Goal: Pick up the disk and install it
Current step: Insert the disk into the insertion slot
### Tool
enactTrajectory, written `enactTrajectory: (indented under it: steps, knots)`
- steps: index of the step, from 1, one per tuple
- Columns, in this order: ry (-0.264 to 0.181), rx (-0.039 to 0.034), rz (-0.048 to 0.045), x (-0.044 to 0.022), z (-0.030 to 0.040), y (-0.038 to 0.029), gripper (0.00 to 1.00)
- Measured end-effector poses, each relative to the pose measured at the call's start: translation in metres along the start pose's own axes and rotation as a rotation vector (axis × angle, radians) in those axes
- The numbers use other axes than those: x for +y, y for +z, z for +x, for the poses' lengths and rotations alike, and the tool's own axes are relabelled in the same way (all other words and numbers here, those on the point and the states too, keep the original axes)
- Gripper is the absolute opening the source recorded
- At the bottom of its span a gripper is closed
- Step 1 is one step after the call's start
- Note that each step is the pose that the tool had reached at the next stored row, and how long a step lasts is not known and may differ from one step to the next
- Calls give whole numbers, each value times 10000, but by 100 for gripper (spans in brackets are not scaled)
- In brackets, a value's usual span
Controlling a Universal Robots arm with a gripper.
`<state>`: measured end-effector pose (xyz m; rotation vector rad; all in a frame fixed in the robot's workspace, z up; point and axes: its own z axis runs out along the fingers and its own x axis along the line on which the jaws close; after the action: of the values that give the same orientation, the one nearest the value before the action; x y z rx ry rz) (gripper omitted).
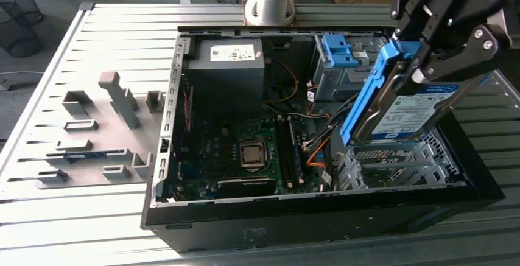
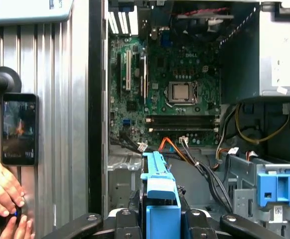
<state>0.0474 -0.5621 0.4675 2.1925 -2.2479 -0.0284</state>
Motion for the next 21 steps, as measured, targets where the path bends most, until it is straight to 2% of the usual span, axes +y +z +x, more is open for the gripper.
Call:
enactTrajectory:
  steps: [3, 7, 9, 15, 21]
  knots:
    - [0, 3, 0, -77, 13, 29, 36]
    - [-1, -4, 0, -93, 89, 64, 36]
    - [-22, -3, 0, -110, 91, 88, 36]
    - [-54, -1, -13, -222, 89, 152, 36]
    - [-53, -2, -13, -225, 90, 158, 36]
